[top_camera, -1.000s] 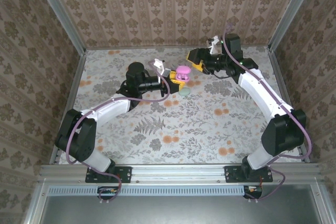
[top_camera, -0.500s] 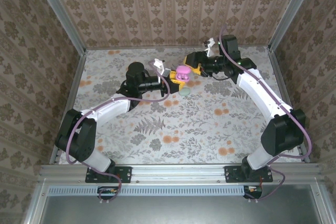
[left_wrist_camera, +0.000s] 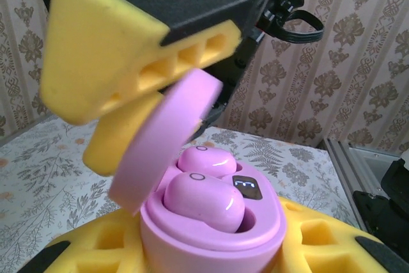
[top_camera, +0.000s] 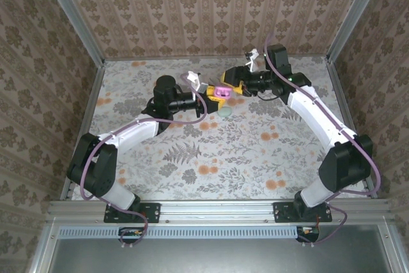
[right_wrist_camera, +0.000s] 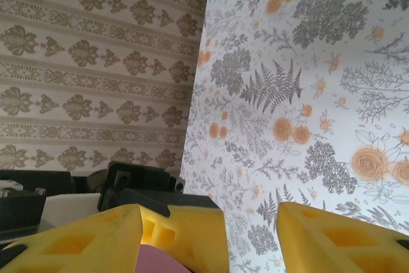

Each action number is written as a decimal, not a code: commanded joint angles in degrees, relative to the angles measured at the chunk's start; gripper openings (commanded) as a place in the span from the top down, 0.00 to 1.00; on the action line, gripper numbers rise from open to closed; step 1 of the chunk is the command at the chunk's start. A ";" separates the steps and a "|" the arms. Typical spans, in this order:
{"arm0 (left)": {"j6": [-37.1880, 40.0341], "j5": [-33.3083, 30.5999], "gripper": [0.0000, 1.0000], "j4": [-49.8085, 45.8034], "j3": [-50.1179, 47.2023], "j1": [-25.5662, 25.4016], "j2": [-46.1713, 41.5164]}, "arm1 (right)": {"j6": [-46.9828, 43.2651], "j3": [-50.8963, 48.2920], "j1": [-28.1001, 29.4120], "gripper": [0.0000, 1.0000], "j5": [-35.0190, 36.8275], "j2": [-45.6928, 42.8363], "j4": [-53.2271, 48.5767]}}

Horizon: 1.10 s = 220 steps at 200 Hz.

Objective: Insert wireless bluetooth earbuds into charging case

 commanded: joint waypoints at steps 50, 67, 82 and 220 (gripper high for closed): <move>0.67 -0.04 0.70 1.08 1.85 -0.35 -1.26 | -0.58 -5.95 0.21 0.38 -4.23 -6.87 2.00; 0.10 -0.88 0.70 2.07 1.57 -0.36 -1.30 | 0.89 -7.79 0.08 0.35 -5.53 -8.25 4.72; -1.06 -1.60 0.70 4.55 0.93 -0.36 -1.40 | 2.19 -9.01 -0.09 0.34 -7.28 -8.77 6.76; -4.28 -0.27 0.69 9.86 0.63 -0.36 -1.02 | 15.79 -13.52 -0.76 0.43 -14.77 -5.61 22.73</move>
